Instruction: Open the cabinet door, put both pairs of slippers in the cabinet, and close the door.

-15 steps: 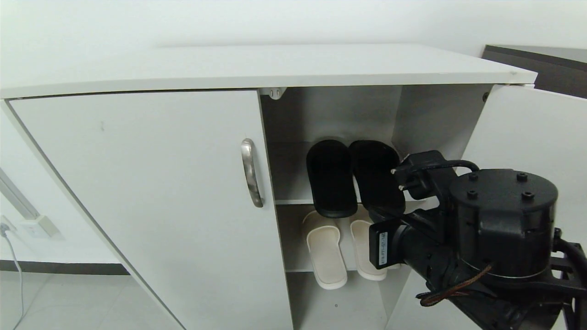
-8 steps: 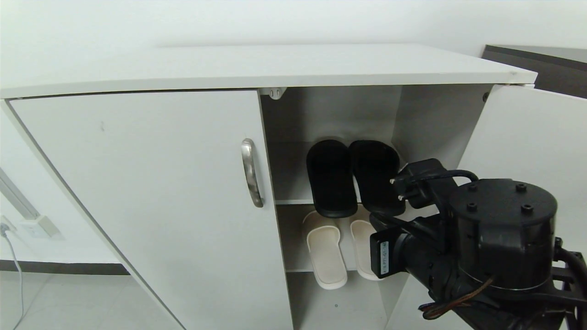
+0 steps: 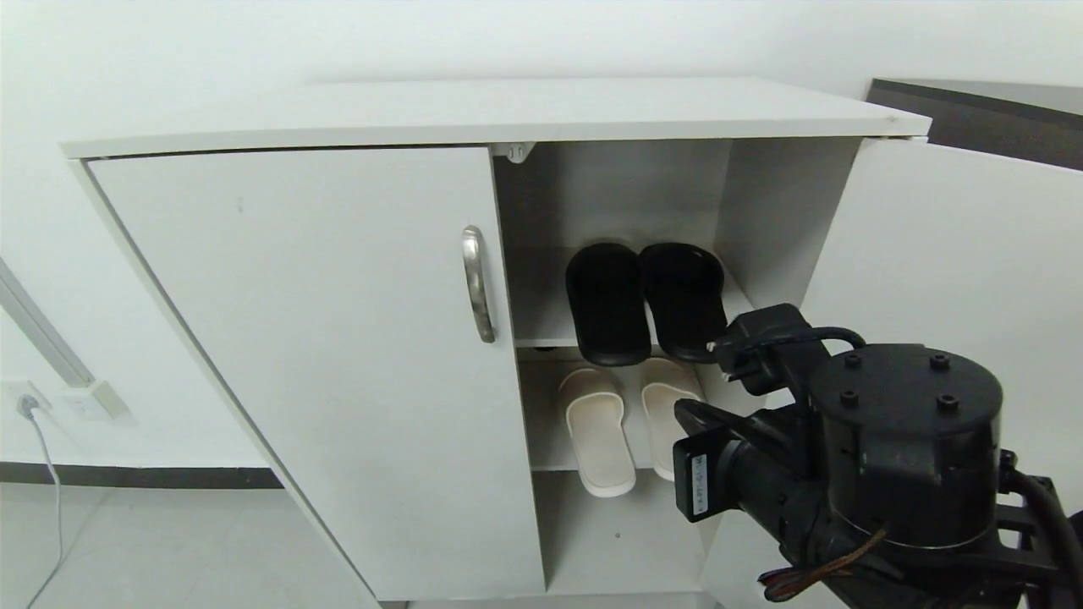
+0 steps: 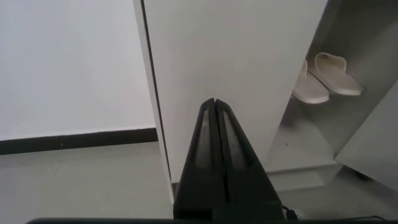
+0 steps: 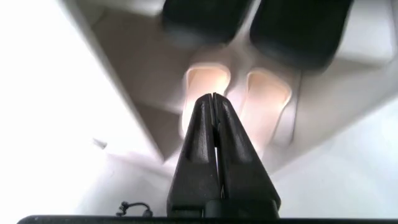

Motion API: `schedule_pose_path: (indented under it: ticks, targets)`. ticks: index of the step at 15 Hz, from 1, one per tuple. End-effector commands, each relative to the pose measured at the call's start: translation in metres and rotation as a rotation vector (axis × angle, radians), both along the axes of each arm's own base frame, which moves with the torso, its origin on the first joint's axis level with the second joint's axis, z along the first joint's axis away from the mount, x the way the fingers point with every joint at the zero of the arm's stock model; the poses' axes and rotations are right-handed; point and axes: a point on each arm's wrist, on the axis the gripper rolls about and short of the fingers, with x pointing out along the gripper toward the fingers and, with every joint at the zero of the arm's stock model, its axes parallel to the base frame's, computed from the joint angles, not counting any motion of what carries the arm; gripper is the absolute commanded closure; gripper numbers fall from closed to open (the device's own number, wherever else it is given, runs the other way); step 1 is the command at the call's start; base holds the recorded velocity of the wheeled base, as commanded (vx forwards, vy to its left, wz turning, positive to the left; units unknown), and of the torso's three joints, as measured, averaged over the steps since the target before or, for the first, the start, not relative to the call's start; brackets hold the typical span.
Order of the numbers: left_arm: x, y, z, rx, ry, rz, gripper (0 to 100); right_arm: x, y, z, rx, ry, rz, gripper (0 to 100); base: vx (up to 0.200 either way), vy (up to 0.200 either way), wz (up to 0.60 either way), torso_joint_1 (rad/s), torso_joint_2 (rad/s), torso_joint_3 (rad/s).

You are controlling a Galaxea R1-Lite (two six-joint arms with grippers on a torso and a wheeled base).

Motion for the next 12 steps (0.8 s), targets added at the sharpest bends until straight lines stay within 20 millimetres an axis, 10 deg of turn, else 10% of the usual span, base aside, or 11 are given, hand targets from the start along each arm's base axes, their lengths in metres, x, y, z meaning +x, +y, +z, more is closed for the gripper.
schedule_pose_path:
  ticks: [1, 12]
  targets:
    - [0.0001, 0.0, 0.0001, 0.0, 0.001, 0.0, 100, 0.0017, 0.0023, -0.0043, -0.012, 0.008, -0.001, 100, -0.2, 0.0, 0.0, 0.002, 0.0, -0.007]
    - [0.0001, 0.0, 0.0001, 0.0, 0.001, 0.0, 100, 0.0061, 0.0057, -0.0138, -0.024, 0.009, -0.011, 100, -0.2, 0.0, 0.0, 0.001, 0.0, 0.003]
